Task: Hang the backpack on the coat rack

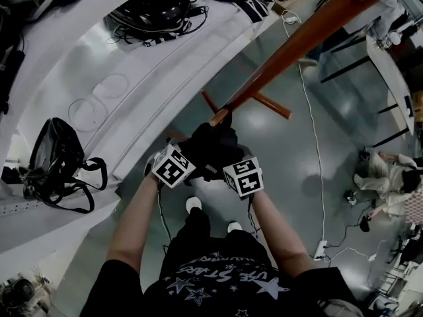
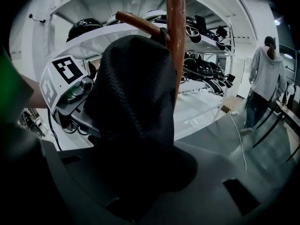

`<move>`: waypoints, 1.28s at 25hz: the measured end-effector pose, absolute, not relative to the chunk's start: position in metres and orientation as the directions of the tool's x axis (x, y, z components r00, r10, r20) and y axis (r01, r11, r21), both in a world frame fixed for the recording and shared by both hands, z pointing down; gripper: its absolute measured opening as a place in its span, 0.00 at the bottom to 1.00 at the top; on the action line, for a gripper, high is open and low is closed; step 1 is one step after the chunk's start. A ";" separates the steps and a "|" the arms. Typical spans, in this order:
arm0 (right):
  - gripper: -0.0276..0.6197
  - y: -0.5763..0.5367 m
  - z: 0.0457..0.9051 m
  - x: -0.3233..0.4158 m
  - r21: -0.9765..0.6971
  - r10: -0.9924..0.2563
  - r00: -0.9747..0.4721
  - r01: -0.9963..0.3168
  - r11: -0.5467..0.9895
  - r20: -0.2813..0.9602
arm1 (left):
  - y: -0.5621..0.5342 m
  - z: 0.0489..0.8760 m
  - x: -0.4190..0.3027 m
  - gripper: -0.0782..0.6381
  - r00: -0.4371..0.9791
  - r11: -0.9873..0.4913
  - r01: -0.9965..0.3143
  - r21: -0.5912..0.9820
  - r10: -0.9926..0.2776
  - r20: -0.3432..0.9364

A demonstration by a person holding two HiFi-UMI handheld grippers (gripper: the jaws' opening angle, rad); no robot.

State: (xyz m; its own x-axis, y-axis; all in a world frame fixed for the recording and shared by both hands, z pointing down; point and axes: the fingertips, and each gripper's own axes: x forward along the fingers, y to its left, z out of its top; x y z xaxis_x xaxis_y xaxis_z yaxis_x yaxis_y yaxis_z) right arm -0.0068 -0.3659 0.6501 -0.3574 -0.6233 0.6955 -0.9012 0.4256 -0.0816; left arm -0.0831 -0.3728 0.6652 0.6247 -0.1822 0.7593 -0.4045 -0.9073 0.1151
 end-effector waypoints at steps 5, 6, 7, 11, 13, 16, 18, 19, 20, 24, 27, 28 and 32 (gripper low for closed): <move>0.23 -0.372 0.656 -0.003 -0.055 -0.624 -0.324 -0.910 0.410 0.711 | -0.376 0.671 -0.083 0.43 0.601 -0.901 -0.424 0.098 -0.199 0.774; 0.23 -0.374 0.658 -0.001 -0.048 -0.628 -0.318 -0.912 0.408 0.710 | -0.377 0.673 -0.081 0.45 0.598 -0.899 -0.426 0.096 -0.201 0.776; 0.23 -0.375 0.659 0.001 -0.044 -0.631 -0.316 -0.912 0.407 0.709 | -0.378 0.674 -0.080 0.46 0.593 -0.899 -0.430 0.089 -0.207 0.778; 0.35 -0.380 0.667 -0.001 -0.042 -0.604 -0.344 -0.889 0.456 0.719 | -0.389 0.681 -0.078 0.53 0.566 -0.885 -0.464 0.026 -0.274 0.777; 0.44 -0.380 0.670 -0.006 -0.042 -0.582 -0.359 -0.873 0.486 0.730 | -0.393 0.685 -0.078 0.55 0.552 -0.878 -0.479 -0.009 -0.310 0.774; 0.48 -0.382 0.671 -0.007 -0.033 -0.580 -0.360 -0.868 0.496 0.731 | -0.395 0.686 -0.079 0.57 0.540 -0.866 -0.499 -0.025 -0.334 0.773; 0.51 -0.383 0.670 -0.005 -0.023 -0.594 -0.358 -0.869 0.495 0.721 | -0.396 0.684 -0.080 0.59 0.535 -0.854 -0.520 -0.029 -0.352 0.768; 0.51 -0.382 0.669 -0.005 -0.019 -0.601 -0.358 -0.869 0.495 0.714 | -0.396 0.682 -0.080 0.60 0.536 -0.846 -0.533 -0.029 -0.364 0.762; 0.52 -0.381 0.667 -0.004 -0.015 -0.608 -0.358 -0.869 0.494 0.708 | -0.397 0.679 -0.081 0.61 0.537 -0.837 -0.546 -0.027 -0.375 0.756; 0.54 -0.375 0.660 0.002 0.000 -0.633 -0.347 -0.877 0.480 0.692 | -0.394 0.667 -0.086 0.62 0.525 -0.817 -0.575 -0.040 -0.406 0.748; 0.54 -0.367 0.652 0.007 -0.005 -0.635 -0.356 -0.875 0.485 0.685 | -0.389 0.656 -0.091 0.62 0.514 -0.798 -0.600 -0.052 -0.435 0.739; 0.54 -0.364 0.648 0.009 -0.005 -0.637 -0.360 -0.873 0.488 0.682 | -0.387 0.651 -0.092 0.62 0.511 -0.790 -0.611 -0.056 -0.447 0.734; 0.54 -0.351 0.629 0.020 -0.005 -0.659 -0.375 -0.871 0.491 0.652 | -0.372 0.629 -0.094 0.62 0.504 -0.759 -0.647 -0.071 -0.496 0.708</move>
